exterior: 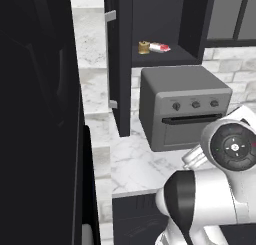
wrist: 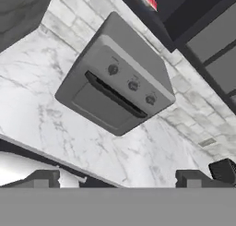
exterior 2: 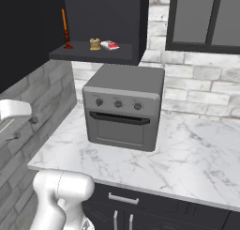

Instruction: Pick the candle and candle from the dining table and place them in the open cabinet. Close the cabinet after placing the objects.

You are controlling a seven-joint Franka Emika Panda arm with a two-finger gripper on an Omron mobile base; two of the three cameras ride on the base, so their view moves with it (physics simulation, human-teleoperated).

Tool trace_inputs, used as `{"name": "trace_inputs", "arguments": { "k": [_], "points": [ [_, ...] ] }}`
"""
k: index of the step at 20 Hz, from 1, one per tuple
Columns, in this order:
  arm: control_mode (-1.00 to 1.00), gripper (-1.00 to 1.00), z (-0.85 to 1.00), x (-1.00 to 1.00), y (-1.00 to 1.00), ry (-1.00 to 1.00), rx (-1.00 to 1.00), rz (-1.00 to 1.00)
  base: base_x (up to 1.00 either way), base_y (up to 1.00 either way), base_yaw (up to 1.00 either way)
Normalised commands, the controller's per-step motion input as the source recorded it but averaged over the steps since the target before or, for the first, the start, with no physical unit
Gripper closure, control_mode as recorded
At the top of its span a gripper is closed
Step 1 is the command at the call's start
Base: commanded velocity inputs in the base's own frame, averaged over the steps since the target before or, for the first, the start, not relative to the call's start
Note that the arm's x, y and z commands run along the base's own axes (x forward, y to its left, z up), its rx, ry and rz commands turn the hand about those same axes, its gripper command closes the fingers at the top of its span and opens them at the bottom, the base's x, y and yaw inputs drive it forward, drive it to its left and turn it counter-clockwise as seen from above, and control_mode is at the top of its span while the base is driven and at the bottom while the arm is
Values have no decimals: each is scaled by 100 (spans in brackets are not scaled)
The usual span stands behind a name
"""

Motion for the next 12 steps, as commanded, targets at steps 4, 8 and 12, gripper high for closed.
{"name": "trace_inputs", "arguments": {
  "k": [4, 8, 12],
  "points": [
    [-100, -100, 0, -4, 0, 2, -22, 25, 0, 0, 0],
    [-100, -100, 0, -8, 0, 5, -18, 27, 0, 0, 0],
    [-100, -100, 0, -12, 2, 3, -16, 28, 0, 0, 0]
  ]
}}
